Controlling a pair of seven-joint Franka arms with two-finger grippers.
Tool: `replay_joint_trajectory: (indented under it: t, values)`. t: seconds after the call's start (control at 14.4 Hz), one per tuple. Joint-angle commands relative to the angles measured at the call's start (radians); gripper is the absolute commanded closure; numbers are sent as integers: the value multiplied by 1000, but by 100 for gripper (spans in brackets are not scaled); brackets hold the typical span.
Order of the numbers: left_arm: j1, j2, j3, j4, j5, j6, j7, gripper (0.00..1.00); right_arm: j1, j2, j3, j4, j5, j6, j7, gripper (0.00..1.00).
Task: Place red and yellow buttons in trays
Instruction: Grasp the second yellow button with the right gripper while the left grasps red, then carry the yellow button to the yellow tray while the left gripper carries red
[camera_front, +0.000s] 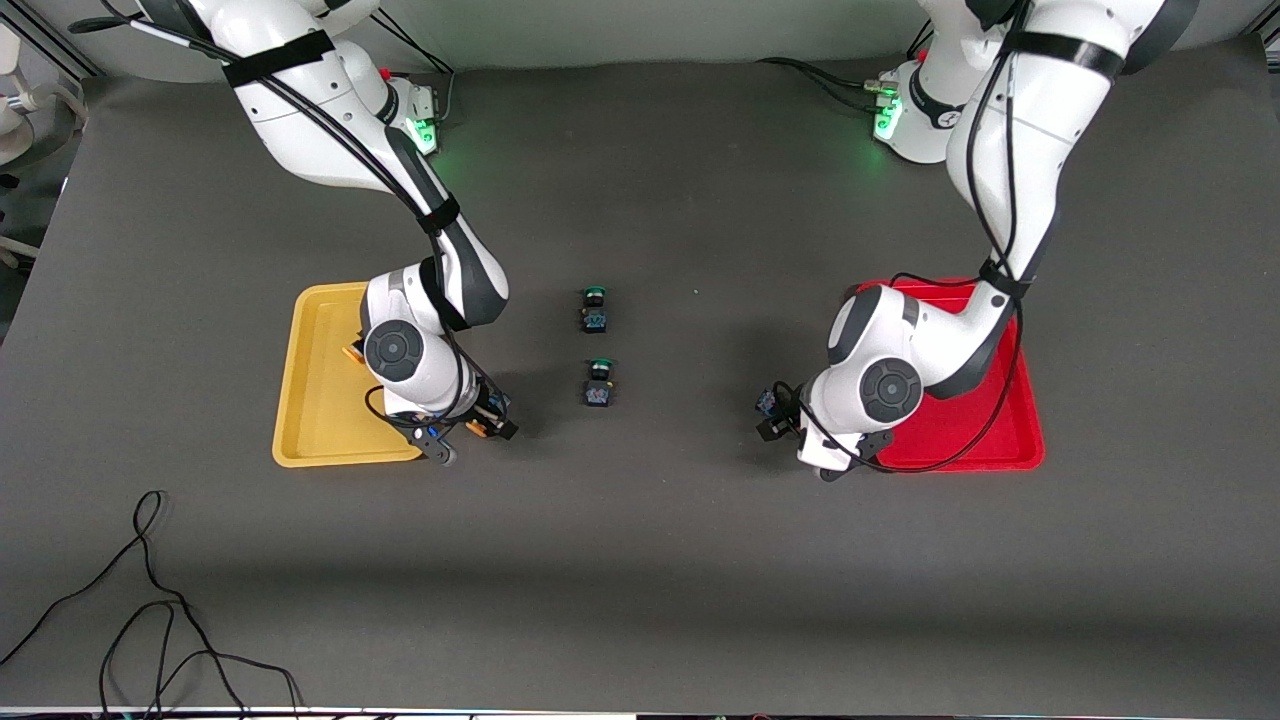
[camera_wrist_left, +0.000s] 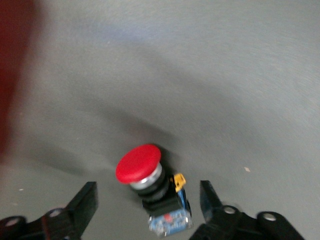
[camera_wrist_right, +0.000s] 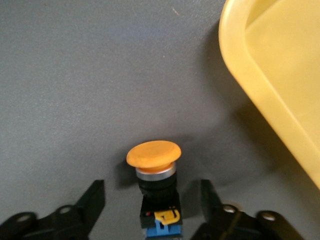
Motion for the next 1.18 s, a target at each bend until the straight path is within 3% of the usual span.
replay_joint_trajectory:
  t: [0.0,0.14,0.28,0.42,0.56,0.7,0.84,0.97,1.11]
  values:
    - [-16,28,-1,20,7,31,-124,25,0,-6,2,14,27,5,2,65]
    - [-24,28,-2,17,7,32,-139,53,-7,-12,2,20,27,-2,-1,85]
    - [-27,24,-4,18,7,19,-141,100,-17,-30,2,30,27,-22,-1,87]
    - [-24,-26,-4,18,7,-20,-142,100,-26,-53,-1,91,27,-138,-4,87]
    - [-11,-128,-4,49,10,-227,-126,100,-69,-104,-6,147,25,-304,-63,87]
    - [-2,-220,-2,115,14,-463,-95,100,-109,-177,-10,114,24,-378,-170,87]
    - [39,-325,-1,134,19,-632,27,100,-132,-242,-41,-4,23,-345,-279,87]
    - [152,-442,-2,117,17,-743,251,100,-132,-286,-88,-150,23,-223,-408,87]
    - [240,-565,-1,16,17,-760,444,100,-133,-303,-139,-250,25,-103,-543,87]
